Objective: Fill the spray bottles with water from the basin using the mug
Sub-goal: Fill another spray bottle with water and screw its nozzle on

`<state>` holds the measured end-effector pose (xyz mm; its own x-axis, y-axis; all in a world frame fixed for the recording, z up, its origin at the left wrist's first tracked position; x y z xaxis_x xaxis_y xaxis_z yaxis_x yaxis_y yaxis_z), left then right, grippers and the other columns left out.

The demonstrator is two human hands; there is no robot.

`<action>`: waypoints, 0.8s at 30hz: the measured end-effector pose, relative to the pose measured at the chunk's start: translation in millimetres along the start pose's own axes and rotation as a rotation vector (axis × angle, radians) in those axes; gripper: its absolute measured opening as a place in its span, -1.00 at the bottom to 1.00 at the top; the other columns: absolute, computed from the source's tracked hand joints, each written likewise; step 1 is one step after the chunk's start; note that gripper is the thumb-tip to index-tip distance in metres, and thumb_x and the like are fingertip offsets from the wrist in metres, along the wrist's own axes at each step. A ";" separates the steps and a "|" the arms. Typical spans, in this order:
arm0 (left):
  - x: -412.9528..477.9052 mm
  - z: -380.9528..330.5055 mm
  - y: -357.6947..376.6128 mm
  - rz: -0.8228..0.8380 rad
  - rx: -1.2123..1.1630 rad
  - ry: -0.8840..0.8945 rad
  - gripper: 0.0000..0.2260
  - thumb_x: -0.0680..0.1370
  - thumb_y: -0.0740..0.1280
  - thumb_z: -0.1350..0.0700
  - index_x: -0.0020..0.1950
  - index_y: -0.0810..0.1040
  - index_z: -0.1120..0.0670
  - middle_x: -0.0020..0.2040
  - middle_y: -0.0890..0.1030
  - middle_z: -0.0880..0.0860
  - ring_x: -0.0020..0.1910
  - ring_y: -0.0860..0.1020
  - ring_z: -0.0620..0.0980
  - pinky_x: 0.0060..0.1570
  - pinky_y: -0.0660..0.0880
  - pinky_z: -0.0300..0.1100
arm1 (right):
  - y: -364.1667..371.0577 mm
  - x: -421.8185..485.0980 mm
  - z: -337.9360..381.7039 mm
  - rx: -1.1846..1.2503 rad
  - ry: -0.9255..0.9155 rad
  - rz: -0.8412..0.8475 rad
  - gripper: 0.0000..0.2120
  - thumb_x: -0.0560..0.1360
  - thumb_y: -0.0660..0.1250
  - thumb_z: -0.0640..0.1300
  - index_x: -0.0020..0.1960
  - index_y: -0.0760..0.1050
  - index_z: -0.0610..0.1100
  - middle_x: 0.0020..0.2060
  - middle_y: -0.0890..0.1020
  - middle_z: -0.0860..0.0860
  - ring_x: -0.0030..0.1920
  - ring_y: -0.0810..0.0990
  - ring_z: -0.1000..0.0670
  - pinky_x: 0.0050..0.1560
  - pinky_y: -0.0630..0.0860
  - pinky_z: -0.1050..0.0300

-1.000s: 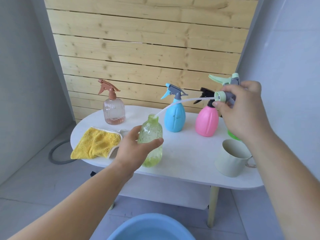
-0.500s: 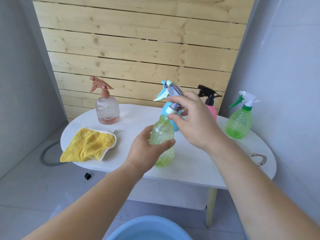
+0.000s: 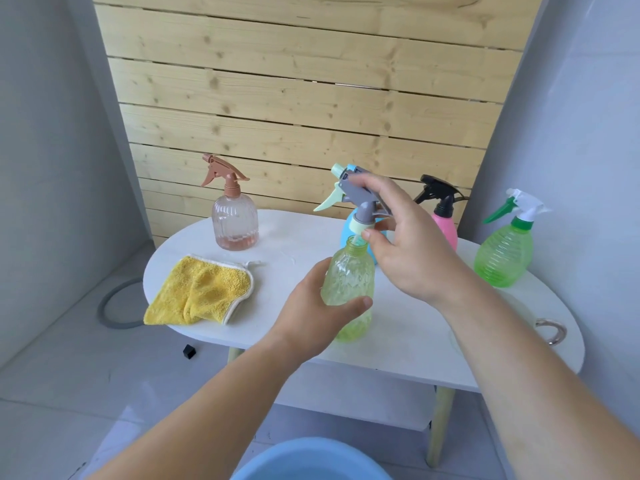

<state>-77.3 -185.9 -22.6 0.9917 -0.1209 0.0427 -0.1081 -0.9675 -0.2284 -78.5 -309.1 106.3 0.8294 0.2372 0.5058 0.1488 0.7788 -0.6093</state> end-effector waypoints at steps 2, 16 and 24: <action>-0.5 1.7 -1.3 0.003 0.018 -0.002 -0.37 0.44 0.59 -0.05 0.47 0.45 -0.20 0.23 0.63 -0.18 0.25 0.58 -0.15 0.32 0.55 0.00 | -2.1 -0.9 1.8 0.014 0.007 0.021 -0.25 0.55 0.24 -0.40 0.52 0.17 0.26 0.30 0.38 0.42 0.25 0.44 0.33 0.22 0.38 0.47; -0.4 1.6 -1.9 0.013 0.053 -0.005 -0.37 0.46 0.60 0.00 0.47 0.45 -0.16 0.23 0.63 -0.14 0.26 0.57 -0.11 0.33 0.54 0.04 | 4.3 2.1 11.6 -0.164 -0.066 0.091 -0.29 0.56 0.21 -0.40 0.58 0.16 0.12 0.04 0.44 0.05 0.12 0.43 0.08 0.19 0.31 0.38; -1.0 2.1 -2.6 0.017 0.064 -0.005 -0.30 0.34 0.54 -0.15 0.47 0.45 -0.19 0.24 0.63 -0.18 0.26 0.59 -0.10 0.32 0.55 0.04 | 12.2 2.1 -6.3 0.033 0.085 0.126 -0.34 0.58 0.23 -0.36 0.52 0.25 0.21 -0.07 0.49 0.19 0.05 0.51 0.16 0.10 0.43 0.36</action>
<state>-77.9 -182.8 -24.1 0.9901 -0.1361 0.0331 -0.1207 -0.9491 -0.2910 -71.6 -302.8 96.1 0.8831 0.2852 0.3725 0.0243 0.7650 -0.6435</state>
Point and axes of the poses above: each hand's wrist, its own x-axis towards the middle knuckle, its own y-axis out of the palm, z = x × y, the point moved 7 cm from there along x, towards the middle knuckle
